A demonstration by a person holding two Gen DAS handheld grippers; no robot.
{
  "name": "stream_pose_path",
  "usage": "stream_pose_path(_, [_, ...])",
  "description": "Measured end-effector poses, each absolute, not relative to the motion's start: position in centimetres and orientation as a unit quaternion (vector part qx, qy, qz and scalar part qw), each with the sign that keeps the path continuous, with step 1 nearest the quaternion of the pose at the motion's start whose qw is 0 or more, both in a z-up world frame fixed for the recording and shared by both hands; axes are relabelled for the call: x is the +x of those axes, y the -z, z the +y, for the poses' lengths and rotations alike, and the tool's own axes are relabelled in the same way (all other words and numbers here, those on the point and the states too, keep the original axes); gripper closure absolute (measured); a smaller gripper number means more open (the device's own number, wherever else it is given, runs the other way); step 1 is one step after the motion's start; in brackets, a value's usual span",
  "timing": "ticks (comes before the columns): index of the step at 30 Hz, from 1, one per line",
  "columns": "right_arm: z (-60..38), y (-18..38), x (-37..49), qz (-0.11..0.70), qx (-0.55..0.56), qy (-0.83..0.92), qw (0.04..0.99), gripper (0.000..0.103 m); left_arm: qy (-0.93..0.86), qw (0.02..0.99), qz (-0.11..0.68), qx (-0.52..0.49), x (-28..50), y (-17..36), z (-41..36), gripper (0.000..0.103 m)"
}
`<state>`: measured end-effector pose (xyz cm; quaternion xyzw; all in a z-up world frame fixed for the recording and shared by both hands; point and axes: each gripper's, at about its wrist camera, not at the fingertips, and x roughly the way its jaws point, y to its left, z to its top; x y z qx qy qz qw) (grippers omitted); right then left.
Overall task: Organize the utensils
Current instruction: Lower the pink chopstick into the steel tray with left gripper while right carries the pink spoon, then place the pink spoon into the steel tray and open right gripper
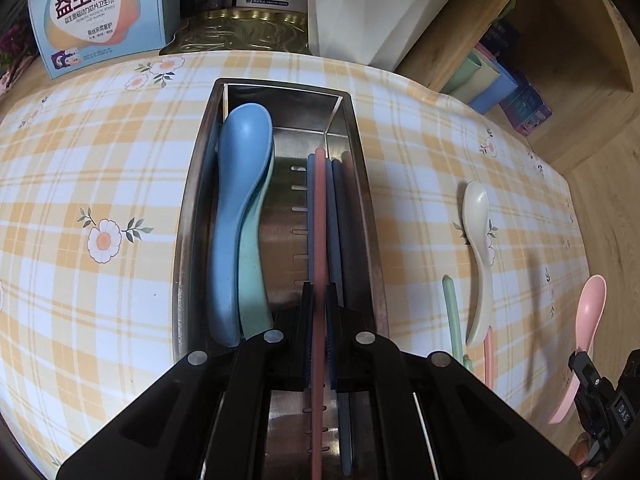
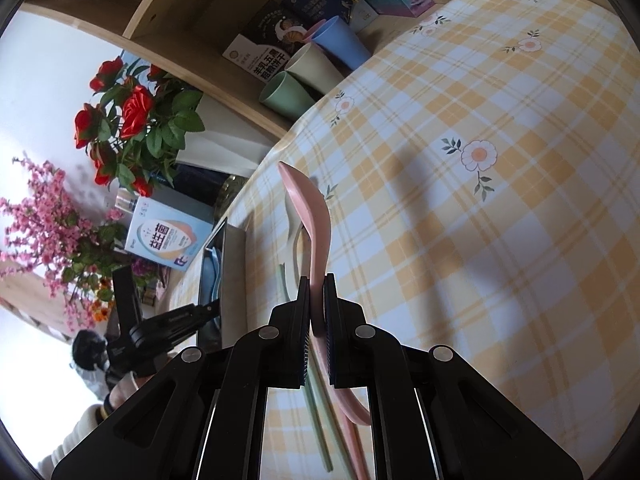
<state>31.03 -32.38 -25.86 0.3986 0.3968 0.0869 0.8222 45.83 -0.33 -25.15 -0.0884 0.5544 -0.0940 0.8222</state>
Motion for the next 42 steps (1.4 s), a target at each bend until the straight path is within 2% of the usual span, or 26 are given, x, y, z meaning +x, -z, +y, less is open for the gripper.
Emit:
stream_pose_path(1, [-32.3, 25.8, 31.0, 0.398, 0.398, -0.087, 0.822, 0.096, 0.095, 0.823, 0.553, -0.087, 45.8, 25.0, -0.3, 0.094])
stream_pose_path(4, [-32.1, 25.6, 31.0, 0.401, 0.395, -0.087, 0.822, 0.096, 0.095, 0.831, 0.540, -0.088, 45.4, 24.1, 0.0, 0.069])
stream_pose_path(6, [-31.9, 25.3, 30.9, 0.401, 0.394, -0.090, 0.822, 0.096, 0.104, 0.838, 0.527, -0.092, 44.9, 23.0, 0.4, 0.060])
stream_pose_path(8, [-31.6, 25.0, 31.0, 0.400, 0.392, -0.094, 0.823, 0.096, 0.113, 0.844, 0.517, -0.091, 44.4, 22.0, 0.9, 0.045])
stream_pose_path(14, [-29.1, 24.0, 31.9, 0.409, 0.374, -0.118, 0.824, 0.096, 0.135, 0.873, 0.465, -0.053, 40.9, 18.2, 2.6, 0.009])
stream_pose_path(16, [-28.0, 23.7, 32.5, 0.416, 0.369, -0.128, 0.821, 0.096, 0.134, 0.880, 0.453, -0.036, 39.6, 17.5, 3.3, 0.006])
stream_pose_path(23, [-22.8, 23.0, 35.6, 0.446, 0.345, -0.160, 0.810, 0.096, 0.109, 0.893, 0.436, -0.022, 35.9, 17.6, 7.4, 0.006])
stream_pose_path(33, [-13.1, 23.0, 43.1, 0.479, 0.330, -0.178, 0.794, 0.096, 0.086, 0.904, 0.412, -0.071, 34.2, 18.2, 11.7, 0.006])
stream_pose_path(42, [-8.5, 25.3, 48.1, 0.515, 0.338, -0.137, 0.776, 0.096, 0.068, 0.905, 0.407, -0.102, 33.2, 19.2, 13.8, 0.006])
